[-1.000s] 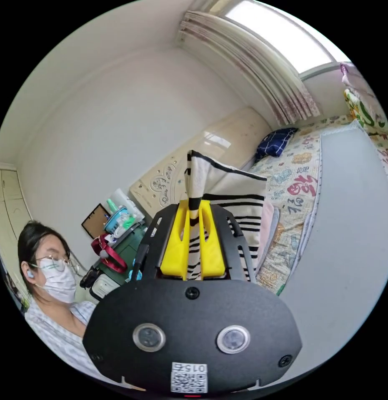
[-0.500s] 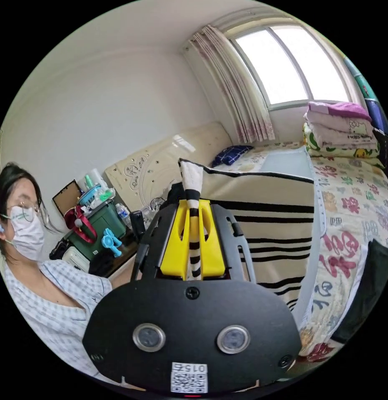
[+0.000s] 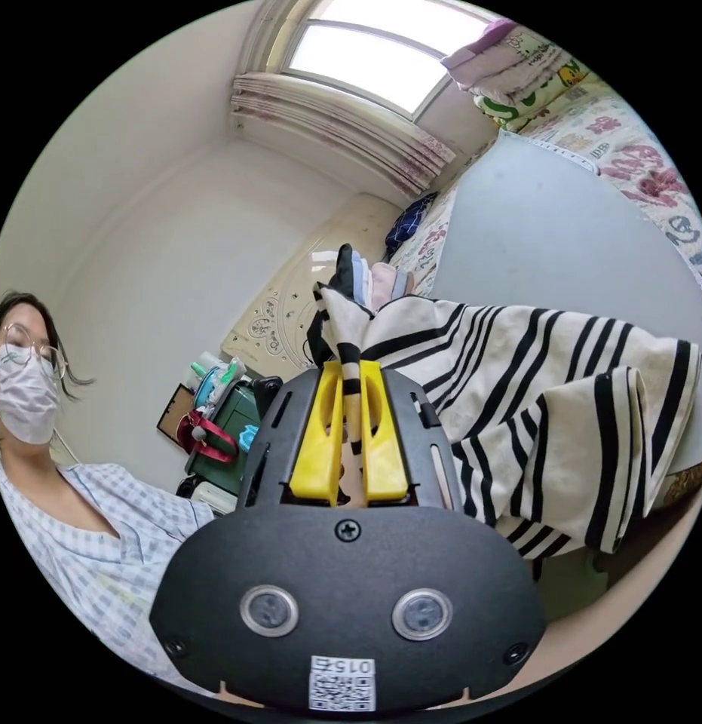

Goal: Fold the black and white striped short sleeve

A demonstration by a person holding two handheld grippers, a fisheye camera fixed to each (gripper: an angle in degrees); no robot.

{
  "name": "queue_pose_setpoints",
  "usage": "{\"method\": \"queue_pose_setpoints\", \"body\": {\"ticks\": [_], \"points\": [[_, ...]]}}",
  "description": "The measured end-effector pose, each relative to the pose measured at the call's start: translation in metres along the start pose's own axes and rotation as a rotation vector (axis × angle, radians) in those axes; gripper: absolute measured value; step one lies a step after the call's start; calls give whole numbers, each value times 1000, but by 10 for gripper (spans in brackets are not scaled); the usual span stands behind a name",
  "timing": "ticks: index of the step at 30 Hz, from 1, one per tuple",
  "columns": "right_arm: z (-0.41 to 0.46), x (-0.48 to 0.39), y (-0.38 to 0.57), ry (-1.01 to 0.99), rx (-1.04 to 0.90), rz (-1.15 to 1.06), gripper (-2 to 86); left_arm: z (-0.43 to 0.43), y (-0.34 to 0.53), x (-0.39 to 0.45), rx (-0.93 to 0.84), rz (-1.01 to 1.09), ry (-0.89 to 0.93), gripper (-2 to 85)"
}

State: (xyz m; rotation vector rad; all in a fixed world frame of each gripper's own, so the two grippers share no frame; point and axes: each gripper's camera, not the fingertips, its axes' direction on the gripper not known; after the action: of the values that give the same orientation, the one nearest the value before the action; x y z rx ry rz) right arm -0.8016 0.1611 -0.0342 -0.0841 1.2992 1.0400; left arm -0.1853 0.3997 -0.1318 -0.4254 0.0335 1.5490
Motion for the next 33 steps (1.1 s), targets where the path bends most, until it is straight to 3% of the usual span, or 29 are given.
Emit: {"method": "queue_pose_setpoints", "body": {"ticks": [10, 21, 33], "points": [[-21, -41, 13, 35, -65, -123, 43, -12, -26, -17, 43, -158, 47, 175], [-21, -112, 38, 213, -219, -367, 48, -25, -36, -24, 4, -123, -34, 152], [-9, -149, 69, 169, -264, -366, 53, -66, -34, -35, 12, -161, -109, 93]]}}
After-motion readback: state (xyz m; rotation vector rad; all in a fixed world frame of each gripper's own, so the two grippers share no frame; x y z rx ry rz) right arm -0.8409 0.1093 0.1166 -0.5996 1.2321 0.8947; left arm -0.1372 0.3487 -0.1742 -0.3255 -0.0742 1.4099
